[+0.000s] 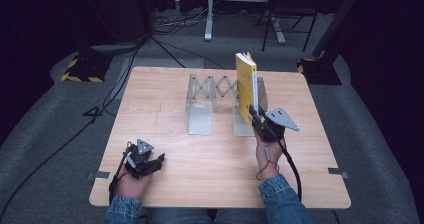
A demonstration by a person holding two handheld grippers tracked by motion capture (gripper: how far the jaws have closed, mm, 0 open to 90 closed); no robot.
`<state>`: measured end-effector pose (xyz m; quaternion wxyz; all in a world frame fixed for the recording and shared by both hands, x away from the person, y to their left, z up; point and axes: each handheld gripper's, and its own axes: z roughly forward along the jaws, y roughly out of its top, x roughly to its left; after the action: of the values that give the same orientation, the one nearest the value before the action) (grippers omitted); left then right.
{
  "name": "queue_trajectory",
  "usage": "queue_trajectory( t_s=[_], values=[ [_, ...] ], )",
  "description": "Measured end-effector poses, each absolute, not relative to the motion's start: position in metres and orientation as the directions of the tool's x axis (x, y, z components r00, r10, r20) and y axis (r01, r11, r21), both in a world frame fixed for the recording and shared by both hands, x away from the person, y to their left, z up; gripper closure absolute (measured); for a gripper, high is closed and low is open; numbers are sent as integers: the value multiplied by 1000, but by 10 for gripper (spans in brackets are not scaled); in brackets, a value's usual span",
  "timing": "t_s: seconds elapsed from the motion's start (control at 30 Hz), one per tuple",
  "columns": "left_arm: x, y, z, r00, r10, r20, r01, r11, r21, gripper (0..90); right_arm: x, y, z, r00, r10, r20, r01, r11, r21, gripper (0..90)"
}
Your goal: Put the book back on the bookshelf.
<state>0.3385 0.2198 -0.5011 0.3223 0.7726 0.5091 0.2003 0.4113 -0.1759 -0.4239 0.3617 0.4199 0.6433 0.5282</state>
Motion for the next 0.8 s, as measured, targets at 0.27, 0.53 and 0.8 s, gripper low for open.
queue_trajectory(
  t_s=[0.27, 0.53, 0.8],
  values=[
    [339, 220, -501, 401, 916, -19, 657, -273, 703, 434, 415, -174, -440, -390, 921, -27, 233, 127, 964, 746],
    [339, 220, -501, 401, 916, -24, 659, -270, 702, 434, 419, -170, -460, -404, 914, -34, 283, 160, 946, 736],
    [339, 220, -501, 400, 916, -23, 659, -270, 702, 434, 420, -165, -464, -426, 903, -53, 291, 193, 937, 721]
  ],
)
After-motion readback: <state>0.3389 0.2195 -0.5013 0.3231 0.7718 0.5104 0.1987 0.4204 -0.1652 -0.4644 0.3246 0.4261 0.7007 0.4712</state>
